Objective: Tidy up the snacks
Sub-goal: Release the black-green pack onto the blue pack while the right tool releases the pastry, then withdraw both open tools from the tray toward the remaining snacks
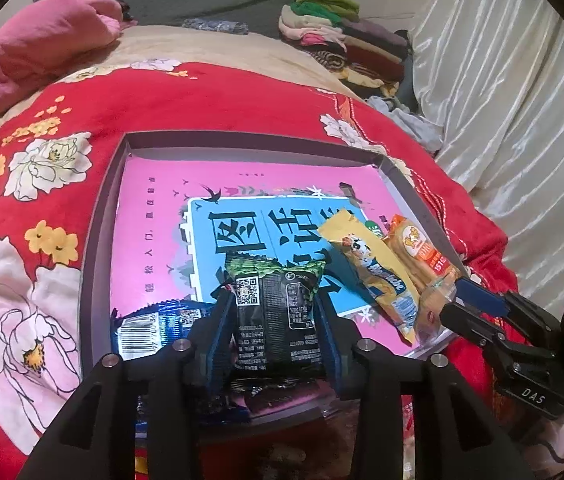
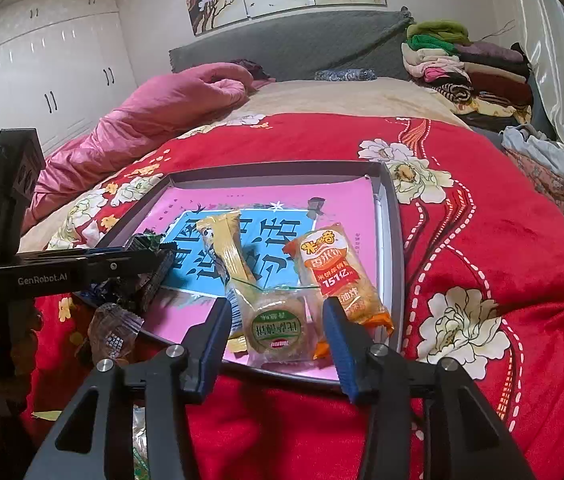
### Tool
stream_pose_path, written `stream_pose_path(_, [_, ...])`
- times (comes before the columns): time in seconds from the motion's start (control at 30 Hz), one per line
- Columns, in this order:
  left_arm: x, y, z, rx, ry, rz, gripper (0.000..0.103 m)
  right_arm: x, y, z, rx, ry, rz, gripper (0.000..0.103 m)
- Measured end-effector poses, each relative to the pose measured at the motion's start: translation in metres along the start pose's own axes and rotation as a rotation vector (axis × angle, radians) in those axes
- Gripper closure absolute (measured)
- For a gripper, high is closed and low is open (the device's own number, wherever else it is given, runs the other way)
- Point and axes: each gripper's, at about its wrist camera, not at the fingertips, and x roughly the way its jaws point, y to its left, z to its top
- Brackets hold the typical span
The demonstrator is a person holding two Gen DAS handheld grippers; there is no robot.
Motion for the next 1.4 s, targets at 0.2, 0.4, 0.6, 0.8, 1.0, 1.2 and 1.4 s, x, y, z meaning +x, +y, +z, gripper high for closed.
stream_pose_path(0.2, [-0.002, 0.001, 0.001, 0.007, -0.009, 0.024, 0.058, 0.000, 0.000, 0.000, 0.000, 0.000, -0.002, 0.056])
stream_pose_path(0.4, [-0.004, 0.003, 0.002, 0.002, -0.019, 0.040, 0.056, 0.000, 0.000, 0.000, 0.000, -0.002, -0.005, 0.056])
stream_pose_path(0.6, [-0.004, 0.003, 0.002, -0.001, -0.017, 0.034, 0.051, -0.001, -0.001, 0.001, 0.001, -0.004, -0.007, 0.055])
stream_pose_path(0.8, [-0.005, -0.001, 0.002, 0.014, -0.013, 0.033, 0.044, -0.002, -0.001, 0.001, 0.004, -0.004, -0.007, 0.055])
stream_pose_path(1.0, [-0.009, -0.001, 0.003, 0.001, -0.013, 0.020, 0.039, -0.003, -0.002, 0.002, 0.007, -0.007, -0.008, 0.055])
stream_pose_path(1.2, [-0.015, 0.006, 0.006, -0.019, -0.019, 0.043, 0.031, -0.006, -0.003, 0.003, 0.011, -0.017, -0.007, 0.054])
stream_pose_path(1.4, [-0.022, 0.011, 0.009, -0.035, -0.033, 0.042, 0.031, -0.008, -0.005, 0.004, 0.017, -0.025, -0.001, 0.050])
